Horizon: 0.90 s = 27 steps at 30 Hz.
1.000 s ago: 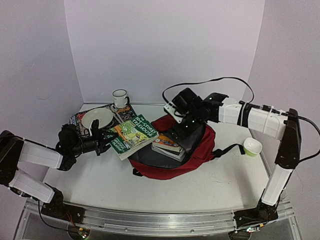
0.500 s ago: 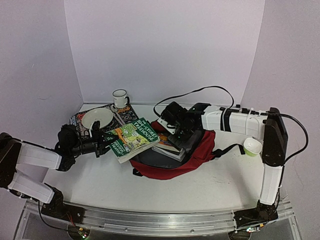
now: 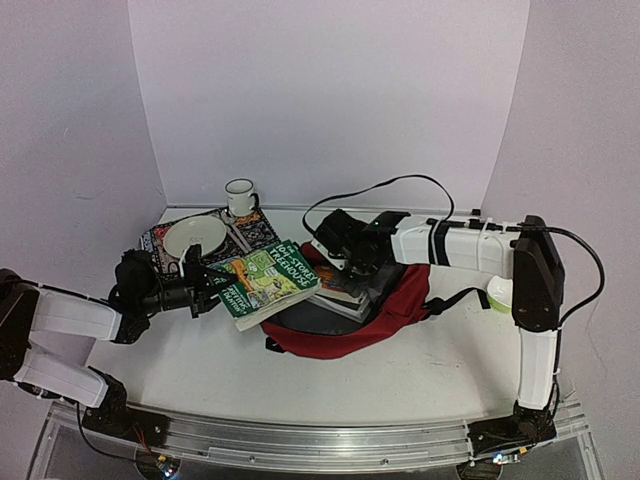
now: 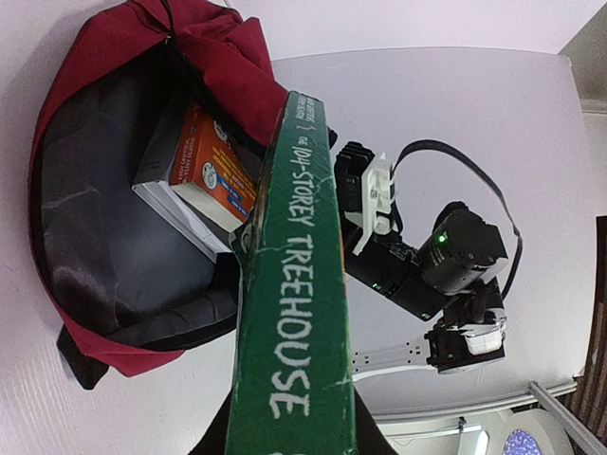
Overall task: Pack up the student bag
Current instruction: Pick up the largest pocket of the bag from the student bag, then place the book in the largest pocket of the bag.
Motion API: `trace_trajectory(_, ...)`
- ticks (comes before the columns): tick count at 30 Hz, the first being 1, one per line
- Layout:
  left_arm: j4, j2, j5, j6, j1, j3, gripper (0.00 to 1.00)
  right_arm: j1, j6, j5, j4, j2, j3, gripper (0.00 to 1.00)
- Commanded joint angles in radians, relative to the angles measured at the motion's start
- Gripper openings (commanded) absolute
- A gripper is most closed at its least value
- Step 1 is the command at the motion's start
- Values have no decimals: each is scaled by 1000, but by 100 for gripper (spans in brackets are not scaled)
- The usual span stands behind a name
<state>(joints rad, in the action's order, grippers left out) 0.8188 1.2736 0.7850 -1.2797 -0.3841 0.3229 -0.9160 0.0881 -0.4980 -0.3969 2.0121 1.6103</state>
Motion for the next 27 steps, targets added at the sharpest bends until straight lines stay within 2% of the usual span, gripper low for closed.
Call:
trace_trajectory(1, 91, -35, 16, 6, -31, 48, 0, 2, -5, -34, -4, -79, 53, 0)
trace_trajectory(9, 89, 57, -5, -4, -96, 127, 0, 3, -50, 71, 39, -198, 78, 0)
trace_trajectory(14, 88, 130, -6, -20, -124, 187, 0, 3, -65, 160, 117, -266, 36, 0)
trace_trajectory(21, 88, 243, 3, -77, -169, 255, 0, 3, -80, 221, 206, -311, -9, 0)
trace_trajectory(27, 88, 287, 22, -125, -205, 250, 0, 2, -118, 221, 262, -325, -38, 0)
